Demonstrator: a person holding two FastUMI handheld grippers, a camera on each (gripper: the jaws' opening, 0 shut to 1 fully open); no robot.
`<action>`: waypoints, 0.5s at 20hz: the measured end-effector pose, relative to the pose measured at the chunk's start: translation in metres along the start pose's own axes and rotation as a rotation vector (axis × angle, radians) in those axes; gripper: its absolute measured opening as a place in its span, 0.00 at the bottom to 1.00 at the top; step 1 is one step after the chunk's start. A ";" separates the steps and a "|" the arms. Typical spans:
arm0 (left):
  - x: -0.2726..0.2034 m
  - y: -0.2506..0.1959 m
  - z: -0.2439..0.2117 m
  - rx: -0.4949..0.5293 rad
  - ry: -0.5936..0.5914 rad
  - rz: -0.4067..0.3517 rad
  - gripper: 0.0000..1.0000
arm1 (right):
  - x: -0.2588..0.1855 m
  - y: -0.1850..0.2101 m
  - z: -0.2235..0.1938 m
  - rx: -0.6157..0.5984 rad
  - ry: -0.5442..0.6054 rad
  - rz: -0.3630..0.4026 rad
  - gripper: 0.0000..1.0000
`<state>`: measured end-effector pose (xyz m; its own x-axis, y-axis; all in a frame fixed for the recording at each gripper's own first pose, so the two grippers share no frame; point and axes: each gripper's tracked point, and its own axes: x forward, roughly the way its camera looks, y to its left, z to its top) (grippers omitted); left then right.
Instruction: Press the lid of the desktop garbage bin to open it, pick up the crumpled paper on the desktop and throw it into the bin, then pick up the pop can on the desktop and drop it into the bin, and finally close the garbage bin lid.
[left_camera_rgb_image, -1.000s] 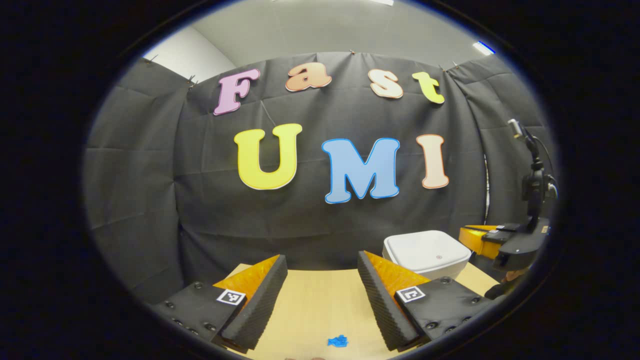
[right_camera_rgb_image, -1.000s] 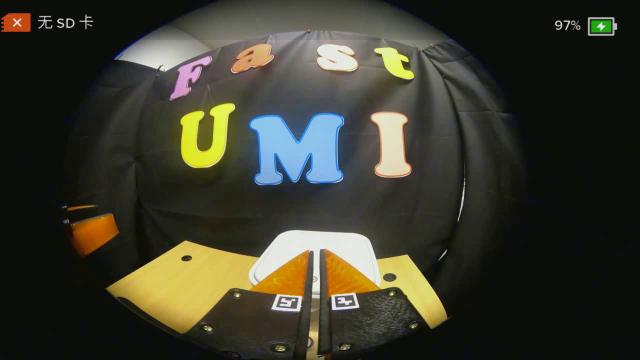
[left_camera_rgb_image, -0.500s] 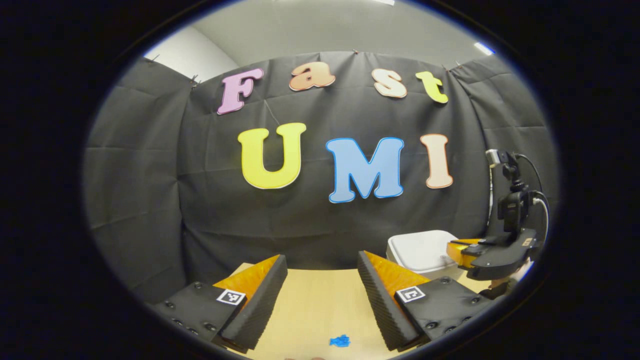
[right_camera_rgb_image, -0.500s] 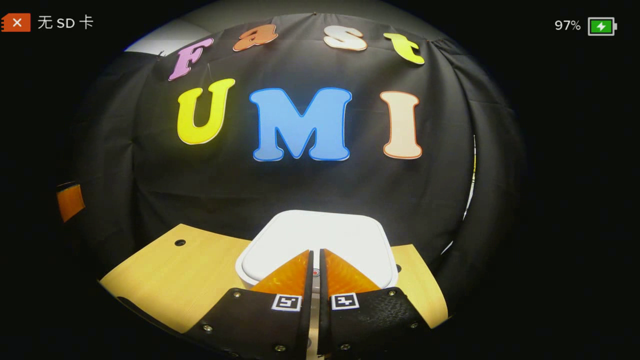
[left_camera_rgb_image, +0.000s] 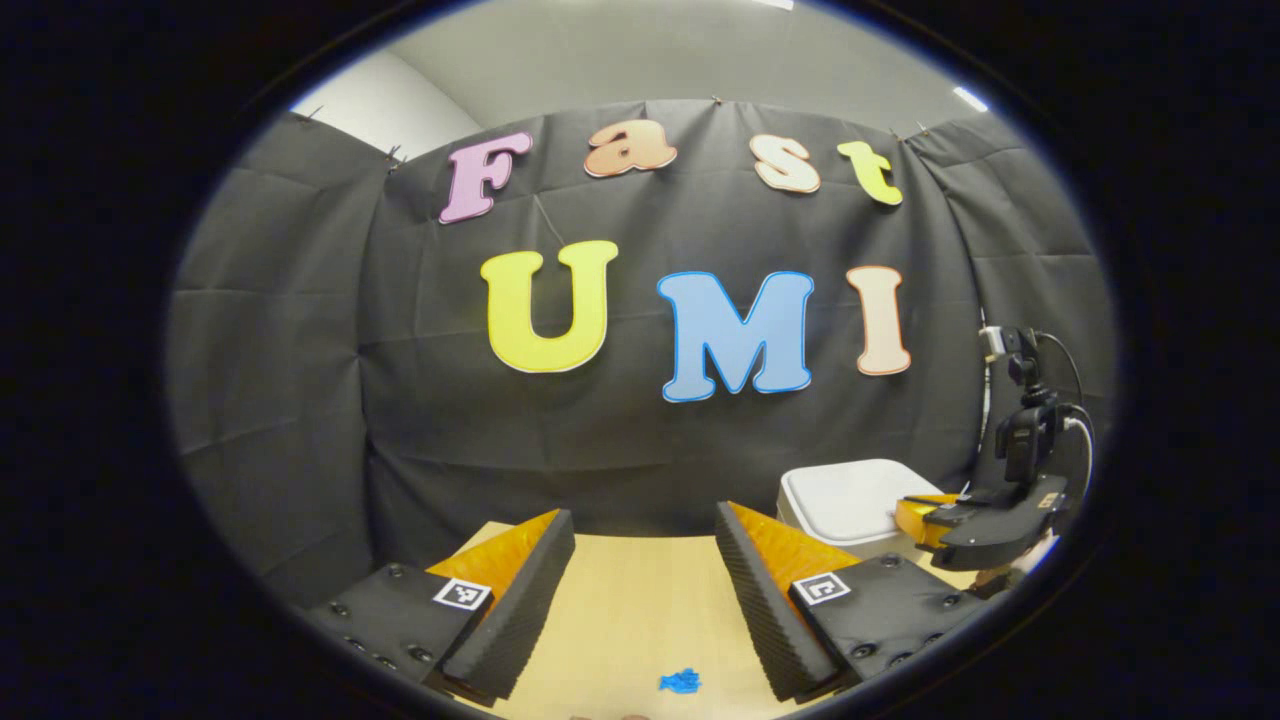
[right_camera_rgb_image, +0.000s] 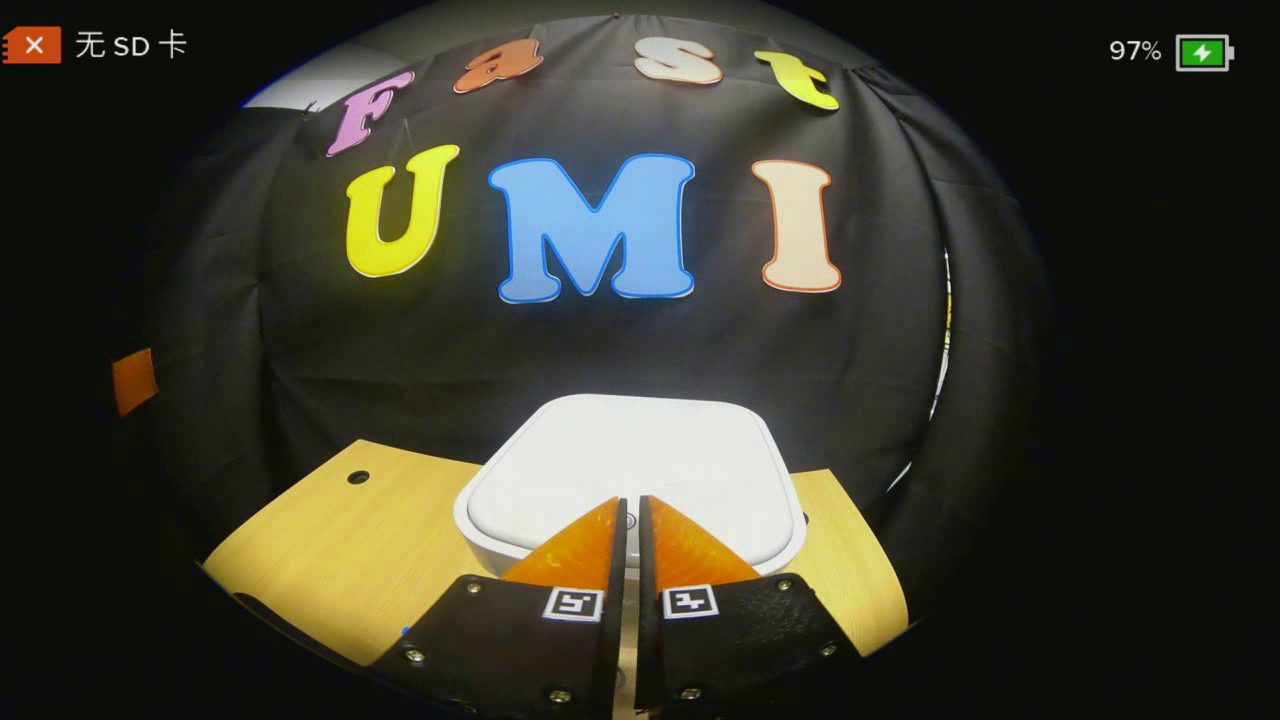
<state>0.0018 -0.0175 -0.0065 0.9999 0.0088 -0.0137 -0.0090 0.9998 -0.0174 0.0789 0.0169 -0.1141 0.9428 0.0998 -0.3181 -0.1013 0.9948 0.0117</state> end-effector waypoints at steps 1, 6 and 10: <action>0.000 -0.001 0.000 -0.001 0.000 0.000 0.95 | 0.000 -0.001 -0.001 0.004 -0.005 -0.001 0.08; -0.001 0.002 -0.001 0.002 0.000 0.004 0.94 | 0.001 0.000 -0.006 0.020 -0.007 -0.009 0.08; -0.001 0.002 -0.002 -0.002 -0.001 0.004 0.95 | 0.002 0.000 -0.006 0.007 -0.005 -0.006 0.08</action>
<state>0.0007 -0.0153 -0.0087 0.9998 0.0125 -0.0132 -0.0128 0.9997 -0.0195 0.0787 0.0167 -0.1201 0.9450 0.0942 -0.3131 -0.0938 0.9955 0.0164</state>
